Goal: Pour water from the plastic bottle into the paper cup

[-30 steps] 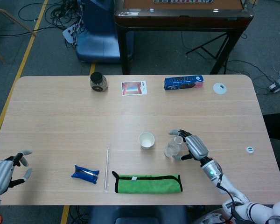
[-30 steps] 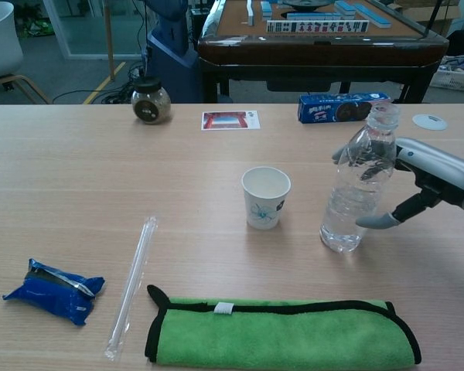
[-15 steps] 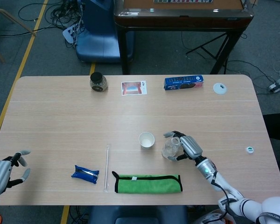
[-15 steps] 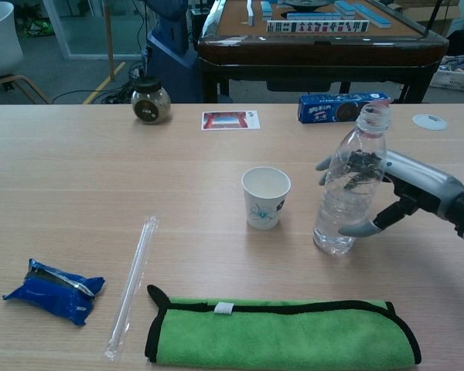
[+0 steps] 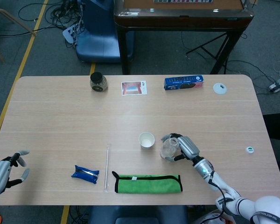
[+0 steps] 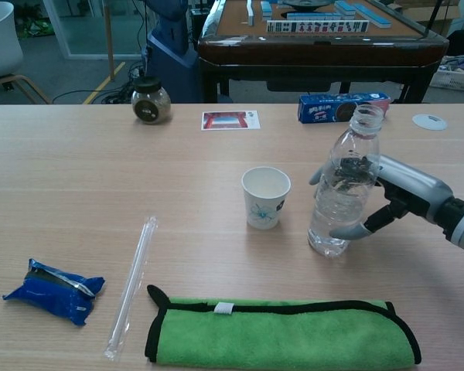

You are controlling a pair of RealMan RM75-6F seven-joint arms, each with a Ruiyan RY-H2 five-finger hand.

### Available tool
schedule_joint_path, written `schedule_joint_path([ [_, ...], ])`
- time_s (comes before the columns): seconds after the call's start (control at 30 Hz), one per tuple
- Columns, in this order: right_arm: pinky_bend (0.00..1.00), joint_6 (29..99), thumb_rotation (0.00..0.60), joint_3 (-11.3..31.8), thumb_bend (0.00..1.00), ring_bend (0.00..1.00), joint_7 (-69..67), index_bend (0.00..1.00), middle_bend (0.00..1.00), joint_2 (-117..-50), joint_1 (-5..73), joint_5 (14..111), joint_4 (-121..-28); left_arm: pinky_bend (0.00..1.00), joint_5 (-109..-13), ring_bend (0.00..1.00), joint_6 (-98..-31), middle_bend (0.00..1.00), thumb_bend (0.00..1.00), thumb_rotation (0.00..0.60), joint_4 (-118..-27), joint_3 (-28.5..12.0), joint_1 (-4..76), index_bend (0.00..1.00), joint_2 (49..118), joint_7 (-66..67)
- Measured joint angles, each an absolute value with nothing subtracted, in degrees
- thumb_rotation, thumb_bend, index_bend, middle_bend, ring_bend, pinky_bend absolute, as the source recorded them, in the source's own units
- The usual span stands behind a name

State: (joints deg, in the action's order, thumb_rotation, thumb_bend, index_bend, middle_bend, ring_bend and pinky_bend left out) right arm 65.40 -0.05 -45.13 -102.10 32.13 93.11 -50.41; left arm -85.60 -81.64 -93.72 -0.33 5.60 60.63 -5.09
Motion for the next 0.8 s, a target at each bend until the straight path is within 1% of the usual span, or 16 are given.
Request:
schedule_joint_path([
  [0.13, 0.30, 65.0, 0.600, -0.1, 0.00, 0.26, -44.8, 0.35, 0.38, -102.3, 32.4, 92.9, -50.4, 0.74, -85.5, 0.48, -81.6, 0.51, 0.33, 0.600, -93.8, -0.3, 5.6, 0.28, 60.5, -5.2],
  [0.27, 0.31, 64.5, 0.600, -0.1, 0.01, 0.29, -44.7, 0.41, 0.41, -102.6, 32.6, 92.5, -50.3, 0.74, -85.4, 0.48, -81.6, 0.51, 0.33, 0.600, -93.8, -0.4, 5.5, 0.28, 60.4, -5.4],
  [0.57, 0.37, 64.3, 0.600, 0.3, 0.16, 0.38, -44.3, 0.52, 0.51, -102.8, 32.8, 91.6, -50.2, 0.74, -85.3, 0.48, -81.5, 0.51, 0.33, 0.600, -93.8, -0.4, 5.5, 0.28, 60.4, -5.2],
  [0.7, 0.42, 64.8, 0.600, 0.5, 0.18, 0.43, -43.8, 0.58, 0.55, -102.6, 32.8, 91.4, -50.5, 0.74, -85.3, 0.48, -81.4, 0.51, 0.33, 0.600, -93.8, -0.4, 5.5, 0.28, 60.4, -5.2],
  [0.8, 0.44, 65.3, 0.600, 0.9, 0.18, 0.45, -42.4, 0.59, 0.57, -102.1, 32.7, 91.0, -51.0, 0.74, -85.3, 0.48, -81.4, 0.51, 0.33, 0.600, -93.9, -0.4, 5.5, 0.28, 60.4, -5.1],
])
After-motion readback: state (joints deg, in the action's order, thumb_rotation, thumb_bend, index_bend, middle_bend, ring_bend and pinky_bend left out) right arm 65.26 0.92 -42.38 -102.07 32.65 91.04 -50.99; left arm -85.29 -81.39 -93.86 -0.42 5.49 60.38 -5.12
